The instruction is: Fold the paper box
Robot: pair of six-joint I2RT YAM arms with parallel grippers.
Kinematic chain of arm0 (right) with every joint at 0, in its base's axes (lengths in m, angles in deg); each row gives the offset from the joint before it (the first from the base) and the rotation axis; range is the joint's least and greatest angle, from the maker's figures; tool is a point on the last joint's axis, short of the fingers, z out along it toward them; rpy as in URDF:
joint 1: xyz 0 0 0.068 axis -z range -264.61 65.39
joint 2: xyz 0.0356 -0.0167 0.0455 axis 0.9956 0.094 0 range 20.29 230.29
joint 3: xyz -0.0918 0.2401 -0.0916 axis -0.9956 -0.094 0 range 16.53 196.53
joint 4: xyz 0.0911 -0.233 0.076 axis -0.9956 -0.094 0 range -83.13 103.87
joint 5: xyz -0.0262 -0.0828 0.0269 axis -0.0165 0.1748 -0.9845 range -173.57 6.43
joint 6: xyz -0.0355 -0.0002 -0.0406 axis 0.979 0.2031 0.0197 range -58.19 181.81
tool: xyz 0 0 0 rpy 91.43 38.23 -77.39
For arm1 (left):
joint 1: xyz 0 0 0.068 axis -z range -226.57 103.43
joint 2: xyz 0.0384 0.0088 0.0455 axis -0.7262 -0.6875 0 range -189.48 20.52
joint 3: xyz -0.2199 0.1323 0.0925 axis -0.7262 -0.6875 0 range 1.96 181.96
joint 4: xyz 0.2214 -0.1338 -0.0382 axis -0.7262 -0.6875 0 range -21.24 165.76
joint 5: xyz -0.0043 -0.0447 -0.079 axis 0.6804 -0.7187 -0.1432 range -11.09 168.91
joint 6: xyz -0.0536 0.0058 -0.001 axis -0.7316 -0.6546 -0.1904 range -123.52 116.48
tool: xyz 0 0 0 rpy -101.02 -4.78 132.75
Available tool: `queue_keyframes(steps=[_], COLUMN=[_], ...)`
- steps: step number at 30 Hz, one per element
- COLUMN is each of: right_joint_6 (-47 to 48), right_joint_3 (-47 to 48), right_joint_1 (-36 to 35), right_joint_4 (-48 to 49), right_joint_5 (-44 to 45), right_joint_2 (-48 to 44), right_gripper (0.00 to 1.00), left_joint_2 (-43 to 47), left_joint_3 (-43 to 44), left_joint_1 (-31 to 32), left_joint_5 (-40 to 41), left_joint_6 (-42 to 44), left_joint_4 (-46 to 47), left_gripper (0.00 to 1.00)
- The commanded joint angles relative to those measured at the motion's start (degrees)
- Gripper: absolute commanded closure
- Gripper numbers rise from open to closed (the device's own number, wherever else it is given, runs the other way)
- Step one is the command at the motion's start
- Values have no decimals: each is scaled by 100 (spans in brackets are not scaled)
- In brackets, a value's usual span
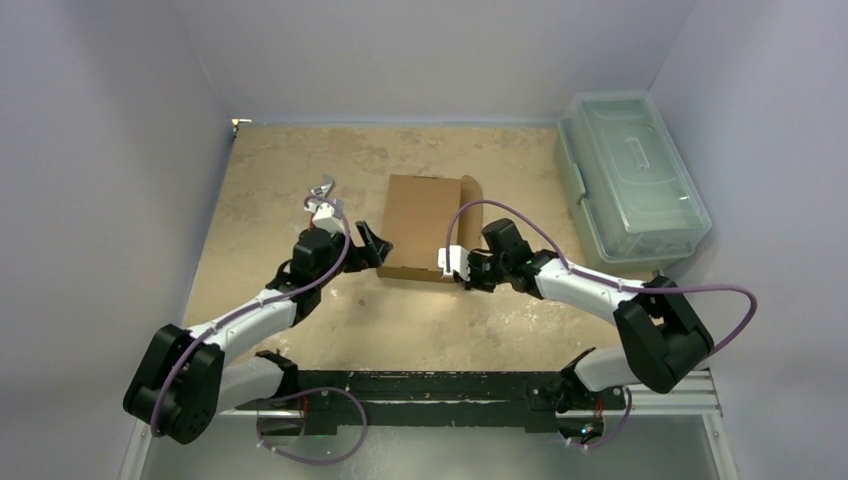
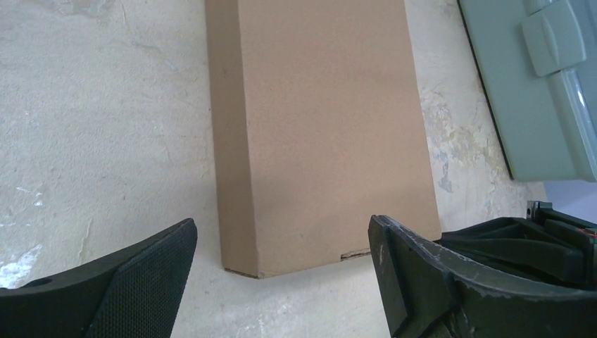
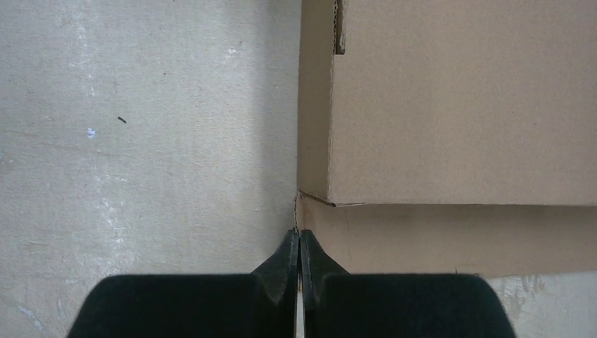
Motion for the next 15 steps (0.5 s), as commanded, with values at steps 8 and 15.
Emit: queue_keyframes(steps=[8, 15], right_joint_6=[-428, -691], right_joint_3=[158, 179], right_joint_1=[196, 218], right_joint_4=[-37, 53], right_joint_5=[-123, -126], right_joint_2=[-4, 65], right_gripper=[100, 100], left_joint_2=[-744, -1101], left_joint_3=[140, 269], left_joint_1=[-3, -3], left_joint_5=[288, 296], left_joint_6=[51, 84], left_joint_4=[468, 557], left_gripper=[13, 13])
